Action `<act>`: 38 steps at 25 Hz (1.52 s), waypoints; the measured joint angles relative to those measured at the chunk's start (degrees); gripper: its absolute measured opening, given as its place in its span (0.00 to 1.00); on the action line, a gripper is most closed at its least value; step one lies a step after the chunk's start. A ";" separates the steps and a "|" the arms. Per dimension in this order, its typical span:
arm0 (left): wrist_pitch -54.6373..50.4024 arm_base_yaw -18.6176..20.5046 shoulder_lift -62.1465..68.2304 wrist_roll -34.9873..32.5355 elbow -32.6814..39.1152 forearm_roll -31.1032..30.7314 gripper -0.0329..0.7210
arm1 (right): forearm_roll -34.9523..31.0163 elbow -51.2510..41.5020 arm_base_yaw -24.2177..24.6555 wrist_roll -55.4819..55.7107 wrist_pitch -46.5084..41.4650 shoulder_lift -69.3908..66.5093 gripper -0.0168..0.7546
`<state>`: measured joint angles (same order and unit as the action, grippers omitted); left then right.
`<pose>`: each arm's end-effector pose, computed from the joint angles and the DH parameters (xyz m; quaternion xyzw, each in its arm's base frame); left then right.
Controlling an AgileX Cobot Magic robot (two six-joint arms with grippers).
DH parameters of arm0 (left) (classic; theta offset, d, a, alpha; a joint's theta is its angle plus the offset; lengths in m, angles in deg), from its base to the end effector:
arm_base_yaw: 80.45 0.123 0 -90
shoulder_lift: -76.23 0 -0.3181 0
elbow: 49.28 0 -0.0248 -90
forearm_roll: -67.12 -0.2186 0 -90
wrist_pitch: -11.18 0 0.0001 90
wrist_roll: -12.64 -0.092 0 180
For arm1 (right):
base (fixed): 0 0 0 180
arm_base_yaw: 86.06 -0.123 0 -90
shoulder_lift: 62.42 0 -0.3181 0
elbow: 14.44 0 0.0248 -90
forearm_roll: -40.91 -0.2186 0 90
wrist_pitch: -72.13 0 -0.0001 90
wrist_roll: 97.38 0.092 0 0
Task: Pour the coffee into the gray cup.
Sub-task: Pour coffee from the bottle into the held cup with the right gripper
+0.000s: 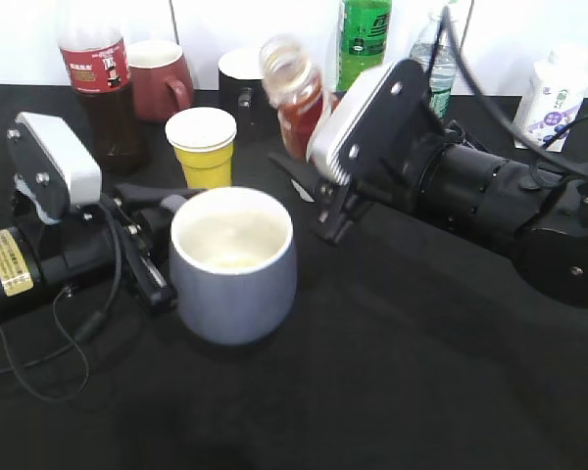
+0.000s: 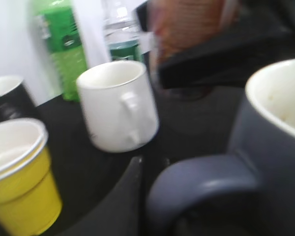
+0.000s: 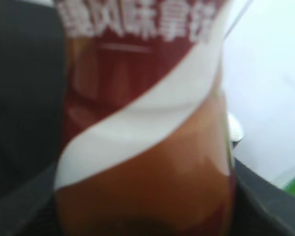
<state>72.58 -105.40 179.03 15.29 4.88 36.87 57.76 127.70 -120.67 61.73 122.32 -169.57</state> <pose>0.2188 -0.1467 0.2284 0.3800 0.6538 -0.2380 0.6095 0.2589 0.2035 0.2525 -0.4676 0.5769 0.0992 0.6623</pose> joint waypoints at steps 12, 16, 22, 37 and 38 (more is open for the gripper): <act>-0.12 0.00 0.11 -3.62 0.00 7.65 0.13 | -4.70 0.00 0.00 -31.14 0.65 0.00 0.71; -0.12 0.00 0.11 -3.67 0.00 5.36 0.13 | -4.93 0.00 0.00 -35.87 3.43 0.00 0.71; -0.12 0.00 0.11 -3.66 0.00 5.29 0.13 | -4.65 0.00 0.00 -43.17 5.23 0.00 0.71; 0.91 0.00 0.11 -3.66 0.00 5.23 0.14 | -4.25 0.00 0.00 -55.04 7.09 0.00 0.71; 0.95 0.00 0.11 -3.66 0.00 5.23 0.14 | -4.22 0.00 0.00 -55.22 7.16 0.00 0.71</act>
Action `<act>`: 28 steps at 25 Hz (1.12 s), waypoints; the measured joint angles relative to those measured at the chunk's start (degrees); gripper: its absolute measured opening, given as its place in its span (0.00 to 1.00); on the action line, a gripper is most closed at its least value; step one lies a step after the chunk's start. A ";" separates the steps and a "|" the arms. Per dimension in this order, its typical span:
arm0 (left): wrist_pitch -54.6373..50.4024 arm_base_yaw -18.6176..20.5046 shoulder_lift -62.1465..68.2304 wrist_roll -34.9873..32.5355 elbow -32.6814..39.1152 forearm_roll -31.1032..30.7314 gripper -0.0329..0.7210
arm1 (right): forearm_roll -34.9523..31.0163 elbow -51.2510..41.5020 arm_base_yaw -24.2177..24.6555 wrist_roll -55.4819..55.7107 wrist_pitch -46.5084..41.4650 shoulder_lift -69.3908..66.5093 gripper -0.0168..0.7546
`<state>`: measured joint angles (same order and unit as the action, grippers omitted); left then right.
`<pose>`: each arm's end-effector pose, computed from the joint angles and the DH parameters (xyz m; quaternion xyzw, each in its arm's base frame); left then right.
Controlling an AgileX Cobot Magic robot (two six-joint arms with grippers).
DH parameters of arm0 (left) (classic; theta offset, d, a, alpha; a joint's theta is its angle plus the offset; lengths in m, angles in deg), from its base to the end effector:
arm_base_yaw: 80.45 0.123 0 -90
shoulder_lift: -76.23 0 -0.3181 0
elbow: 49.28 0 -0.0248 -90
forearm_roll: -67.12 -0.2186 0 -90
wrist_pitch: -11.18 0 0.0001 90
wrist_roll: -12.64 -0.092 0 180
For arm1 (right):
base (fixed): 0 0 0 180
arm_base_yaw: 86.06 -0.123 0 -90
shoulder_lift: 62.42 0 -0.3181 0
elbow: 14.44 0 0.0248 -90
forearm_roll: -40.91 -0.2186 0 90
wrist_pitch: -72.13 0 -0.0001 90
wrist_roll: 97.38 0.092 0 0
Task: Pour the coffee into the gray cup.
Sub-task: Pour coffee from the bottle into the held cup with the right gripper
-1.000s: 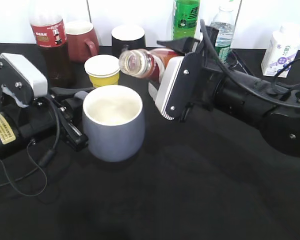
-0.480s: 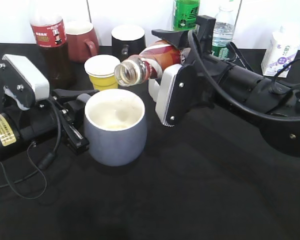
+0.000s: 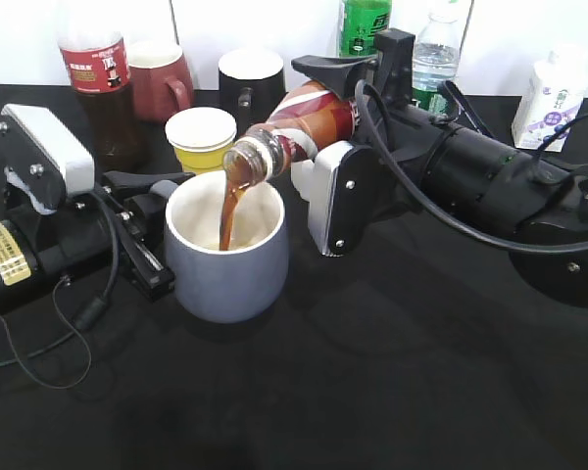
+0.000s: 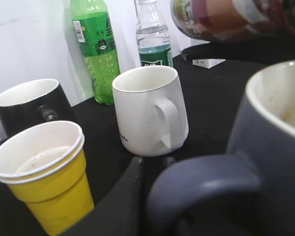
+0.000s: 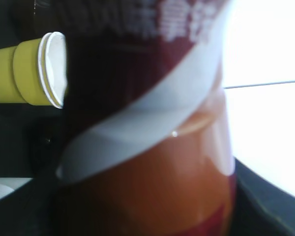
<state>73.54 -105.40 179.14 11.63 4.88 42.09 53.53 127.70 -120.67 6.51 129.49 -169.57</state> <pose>0.2246 -0.1425 0.2308 0.3601 0.6539 -0.2087 0.6318 0.2619 0.2013 0.2647 -0.6275 0.3025 -0.2341 0.6781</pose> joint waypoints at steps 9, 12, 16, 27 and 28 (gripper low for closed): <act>0.00 0.00 0.00 0.00 0.00 0.00 0.14 | 0.04 0.02 0.00 -2.32 0.13 0.00 0.71; 0.00 0.00 0.00 0.00 0.00 -0.05 0.14 | 0.04 0.02 0.00 -2.54 0.54 0.00 0.71; 0.00 0.00 0.00 -0.02 0.00 -0.05 0.14 | 0.04 0.02 0.00 -2.59 0.84 0.00 0.71; -0.16 0.00 0.00 -0.20 0.00 -0.05 0.14 | 0.04 0.06 0.00 -2.59 1.31 0.00 0.71; -0.16 0.00 0.00 -0.20 0.00 -0.05 0.14 | 0.04 0.06 0.00 -2.59 1.31 0.00 0.71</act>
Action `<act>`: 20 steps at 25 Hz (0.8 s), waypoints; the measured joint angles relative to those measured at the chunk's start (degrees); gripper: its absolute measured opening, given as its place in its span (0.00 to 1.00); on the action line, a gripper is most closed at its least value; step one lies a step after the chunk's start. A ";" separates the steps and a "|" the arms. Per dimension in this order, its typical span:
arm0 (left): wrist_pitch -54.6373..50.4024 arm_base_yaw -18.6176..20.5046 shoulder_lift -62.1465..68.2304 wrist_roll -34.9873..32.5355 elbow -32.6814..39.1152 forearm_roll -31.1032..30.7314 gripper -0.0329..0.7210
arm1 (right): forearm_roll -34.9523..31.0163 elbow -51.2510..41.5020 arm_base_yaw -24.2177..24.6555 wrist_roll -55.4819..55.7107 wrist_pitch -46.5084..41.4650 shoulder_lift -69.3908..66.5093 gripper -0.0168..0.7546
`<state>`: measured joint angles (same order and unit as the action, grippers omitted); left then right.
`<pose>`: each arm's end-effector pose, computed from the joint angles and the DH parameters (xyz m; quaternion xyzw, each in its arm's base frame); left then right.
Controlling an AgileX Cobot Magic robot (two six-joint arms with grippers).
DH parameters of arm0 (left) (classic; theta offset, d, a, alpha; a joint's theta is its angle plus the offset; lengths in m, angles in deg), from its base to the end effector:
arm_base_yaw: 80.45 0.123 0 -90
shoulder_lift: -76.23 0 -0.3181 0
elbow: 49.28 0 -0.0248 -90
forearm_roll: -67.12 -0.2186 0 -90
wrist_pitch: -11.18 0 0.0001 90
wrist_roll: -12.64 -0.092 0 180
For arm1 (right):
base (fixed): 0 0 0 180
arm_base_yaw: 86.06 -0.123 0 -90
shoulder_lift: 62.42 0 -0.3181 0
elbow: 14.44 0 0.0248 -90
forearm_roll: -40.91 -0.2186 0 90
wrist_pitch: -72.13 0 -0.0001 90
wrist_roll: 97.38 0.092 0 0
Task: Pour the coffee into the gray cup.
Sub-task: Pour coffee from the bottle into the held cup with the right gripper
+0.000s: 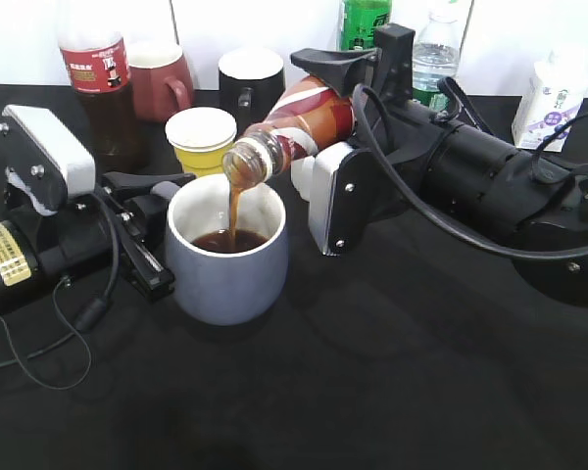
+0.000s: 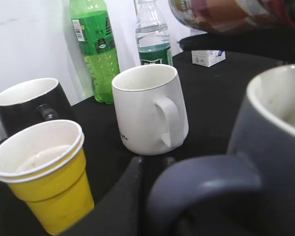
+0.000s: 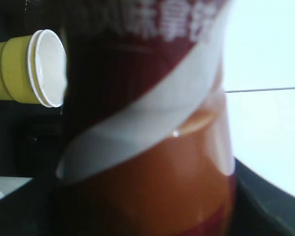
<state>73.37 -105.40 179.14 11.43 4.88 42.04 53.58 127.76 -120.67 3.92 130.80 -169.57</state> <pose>0.2245 -0.1425 0.2305 0.3619 0.6541 -0.2072 0.6311 0.2617 0.2015 0.2670 -0.6271 0.2833 -0.2513 0.6807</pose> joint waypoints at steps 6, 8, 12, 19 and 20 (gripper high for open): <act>-0.04 0.00 0.00 -0.02 0.00 0.00 0.14 | -0.05 0.00 0.00 -0.19 0.03 0.00 0.71; -0.04 0.00 0.00 -0.02 0.00 0.00 0.14 | -0.05 0.00 0.00 -0.19 0.03 0.00 0.71; -0.04 0.00 0.00 -0.02 0.00 0.00 0.14 | -0.09 0.00 0.00 -0.23 0.07 0.00 0.71; -0.04 0.00 0.00 -0.06 0.00 0.00 0.15 | -0.09 0.00 0.00 -0.17 -0.03 0.00 0.71; -0.04 0.00 0.00 -0.06 0.00 0.00 0.15 | -0.09 0.00 0.00 0.19 -0.09 0.00 0.71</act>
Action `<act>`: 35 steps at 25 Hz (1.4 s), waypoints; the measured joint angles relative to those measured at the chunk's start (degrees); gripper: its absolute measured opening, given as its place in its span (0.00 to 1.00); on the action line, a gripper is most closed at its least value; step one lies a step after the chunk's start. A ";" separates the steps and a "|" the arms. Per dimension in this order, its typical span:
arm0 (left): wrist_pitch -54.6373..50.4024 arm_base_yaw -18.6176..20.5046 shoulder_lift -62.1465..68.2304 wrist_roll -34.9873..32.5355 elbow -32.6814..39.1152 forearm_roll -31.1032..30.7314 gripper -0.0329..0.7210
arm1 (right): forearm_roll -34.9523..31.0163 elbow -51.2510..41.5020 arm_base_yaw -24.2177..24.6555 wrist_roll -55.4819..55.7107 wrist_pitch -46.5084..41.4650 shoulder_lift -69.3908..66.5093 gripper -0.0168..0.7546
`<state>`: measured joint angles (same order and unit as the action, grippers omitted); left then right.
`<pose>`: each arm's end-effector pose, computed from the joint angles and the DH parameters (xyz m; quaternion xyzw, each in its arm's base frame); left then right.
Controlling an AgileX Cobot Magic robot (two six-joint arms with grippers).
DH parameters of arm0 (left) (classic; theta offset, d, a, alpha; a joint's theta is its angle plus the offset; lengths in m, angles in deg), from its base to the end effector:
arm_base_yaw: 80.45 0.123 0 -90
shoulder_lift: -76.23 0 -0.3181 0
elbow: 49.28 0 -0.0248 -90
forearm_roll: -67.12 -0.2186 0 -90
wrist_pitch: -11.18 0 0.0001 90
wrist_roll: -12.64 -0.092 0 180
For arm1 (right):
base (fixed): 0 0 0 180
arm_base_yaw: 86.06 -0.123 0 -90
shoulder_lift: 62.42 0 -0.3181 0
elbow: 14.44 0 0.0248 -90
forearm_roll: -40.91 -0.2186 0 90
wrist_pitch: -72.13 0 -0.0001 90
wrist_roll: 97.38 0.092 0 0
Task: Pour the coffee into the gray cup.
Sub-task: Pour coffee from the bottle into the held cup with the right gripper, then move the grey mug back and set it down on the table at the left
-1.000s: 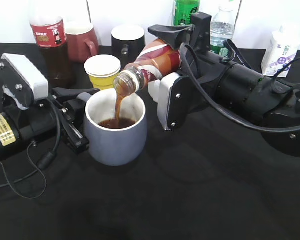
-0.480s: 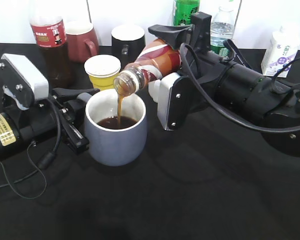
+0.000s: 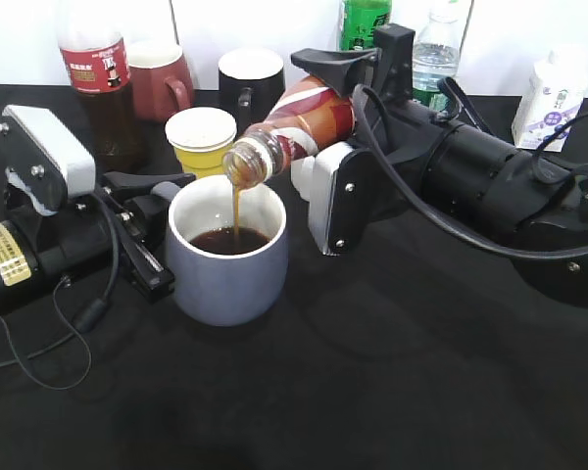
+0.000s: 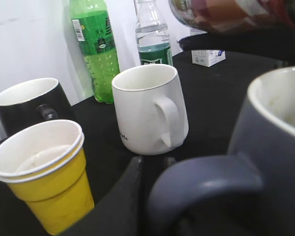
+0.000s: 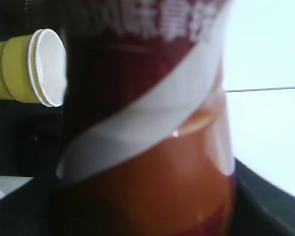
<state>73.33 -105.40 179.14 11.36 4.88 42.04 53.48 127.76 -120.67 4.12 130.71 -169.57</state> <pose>0.2245 -0.1425 0.2304 0.3624 0.6541 -0.2067 0.6310 0.2618 0.2014 0.2669 -0.6267 0.2855 -0.2502 0.6806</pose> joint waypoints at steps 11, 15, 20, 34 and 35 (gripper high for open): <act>1.69 0.00 0.00 0.00 0.00 -0.05 0.15 | 0.00 0.00 0.00 24.35 -1.03 0.00 0.71; 1.72 0.00 0.00 0.00 0.00 -0.05 0.15 | -0.77 0.00 0.00 51.75 -1.13 0.00 0.71; 2.06 0.00 0.00 0.00 0.00 3.12 0.15 | -2.46 0.00 0.00 73.10 -1.20 0.00 0.71; 3.68 18.82 0.06 0.00 3.19 19.55 0.15 | -3.17 0.00 0.00 75.33 -2.49 0.00 0.71; 3.62 21.07 0.06 0.00 3.37 18.75 0.16 | -3.17 0.00 0.00 75.33 -2.52 0.00 0.71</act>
<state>76.95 -84.32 179.20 11.36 8.25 60.79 50.31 127.76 -120.67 79.45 128.19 -169.57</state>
